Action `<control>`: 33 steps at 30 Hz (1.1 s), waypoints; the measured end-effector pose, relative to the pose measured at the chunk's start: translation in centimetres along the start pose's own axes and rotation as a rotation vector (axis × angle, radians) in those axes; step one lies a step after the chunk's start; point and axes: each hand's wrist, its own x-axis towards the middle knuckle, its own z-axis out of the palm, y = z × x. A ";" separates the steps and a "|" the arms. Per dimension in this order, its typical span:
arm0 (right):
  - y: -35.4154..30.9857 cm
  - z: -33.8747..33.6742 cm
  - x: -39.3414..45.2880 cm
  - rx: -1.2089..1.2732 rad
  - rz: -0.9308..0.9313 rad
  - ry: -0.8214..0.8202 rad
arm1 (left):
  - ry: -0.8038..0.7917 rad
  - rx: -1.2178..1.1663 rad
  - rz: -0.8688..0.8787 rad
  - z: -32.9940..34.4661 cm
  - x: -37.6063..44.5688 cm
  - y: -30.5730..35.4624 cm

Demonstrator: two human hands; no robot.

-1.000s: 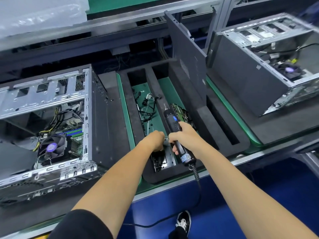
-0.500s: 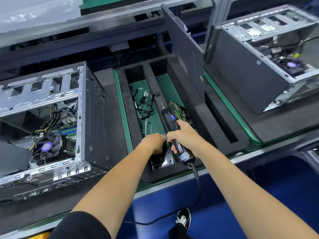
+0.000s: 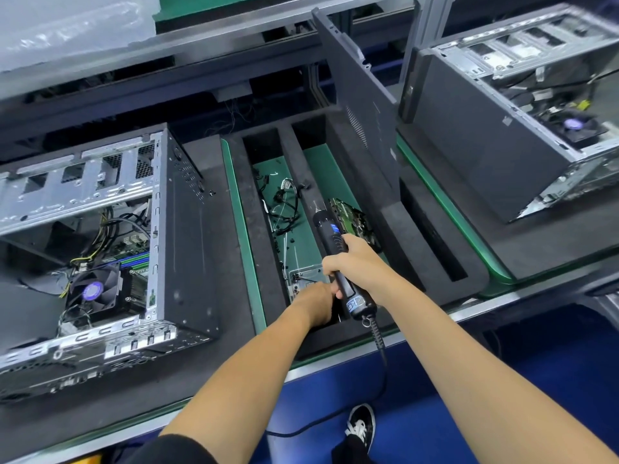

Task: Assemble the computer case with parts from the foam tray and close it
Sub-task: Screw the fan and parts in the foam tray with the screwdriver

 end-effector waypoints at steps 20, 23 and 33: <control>-0.7 0.0 0.3 -0.018 -0.001 -0.018 | 0.250 0.300 -0.203 -5.7 -0.1 -4.1; -0.7 -0.3 0.4 0.006 -0.001 -0.029 | 0.234 0.472 -0.202 -5.3 0.3 -4.8; -0.5 -0.6 1.3 -0.023 0.015 -0.027 | 0.221 0.498 -0.190 -4.4 1.5 -4.3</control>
